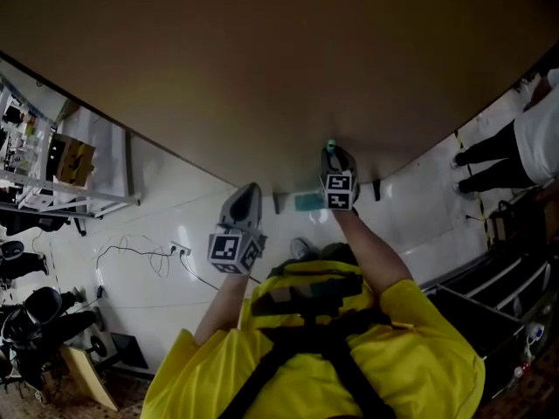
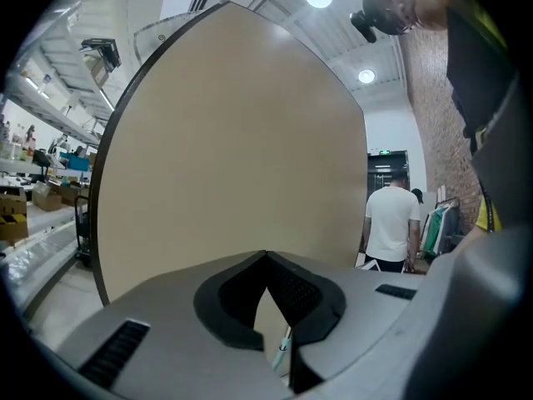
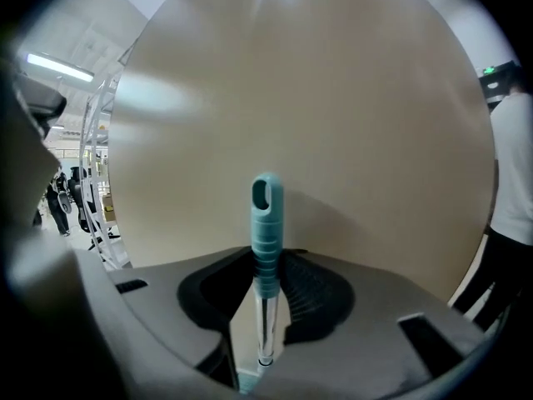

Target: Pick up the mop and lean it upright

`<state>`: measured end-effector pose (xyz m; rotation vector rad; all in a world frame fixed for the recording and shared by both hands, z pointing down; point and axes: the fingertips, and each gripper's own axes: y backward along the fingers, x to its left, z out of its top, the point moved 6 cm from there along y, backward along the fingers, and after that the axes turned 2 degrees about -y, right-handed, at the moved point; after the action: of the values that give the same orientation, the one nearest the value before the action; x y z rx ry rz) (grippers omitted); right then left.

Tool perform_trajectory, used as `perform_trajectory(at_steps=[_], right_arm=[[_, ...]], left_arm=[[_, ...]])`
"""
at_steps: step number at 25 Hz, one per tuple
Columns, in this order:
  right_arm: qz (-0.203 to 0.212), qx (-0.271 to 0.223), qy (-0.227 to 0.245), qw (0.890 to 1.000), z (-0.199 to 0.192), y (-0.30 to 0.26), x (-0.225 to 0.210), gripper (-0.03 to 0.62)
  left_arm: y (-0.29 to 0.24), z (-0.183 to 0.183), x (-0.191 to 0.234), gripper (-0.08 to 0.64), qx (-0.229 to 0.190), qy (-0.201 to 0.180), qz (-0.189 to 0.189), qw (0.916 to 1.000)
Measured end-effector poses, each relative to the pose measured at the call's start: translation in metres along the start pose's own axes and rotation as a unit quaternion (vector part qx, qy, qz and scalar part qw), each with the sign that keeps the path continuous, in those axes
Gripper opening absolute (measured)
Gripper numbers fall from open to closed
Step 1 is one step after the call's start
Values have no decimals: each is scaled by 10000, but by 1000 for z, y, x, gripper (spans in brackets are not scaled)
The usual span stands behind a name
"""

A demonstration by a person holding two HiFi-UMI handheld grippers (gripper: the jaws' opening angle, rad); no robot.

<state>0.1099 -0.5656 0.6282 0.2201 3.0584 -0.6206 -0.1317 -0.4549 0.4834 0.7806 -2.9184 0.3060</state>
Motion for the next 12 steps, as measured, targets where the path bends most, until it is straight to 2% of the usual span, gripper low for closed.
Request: perform_trajectory(at_steps=[5, 9, 12], right_arm=[[524, -132, 142, 9984, 3, 74, 4, 109], [940, -641, 263, 9932, 48, 160, 0, 109], [1186, -1205, 292, 9852, 100, 217, -1, 109]], left_arm=[[16, 0, -1, 5, -59, 147, 223, 9996], [26, 0, 8, 5, -100, 272, 310, 9991], [31, 7, 12, 5, -168, 270, 230, 9992]])
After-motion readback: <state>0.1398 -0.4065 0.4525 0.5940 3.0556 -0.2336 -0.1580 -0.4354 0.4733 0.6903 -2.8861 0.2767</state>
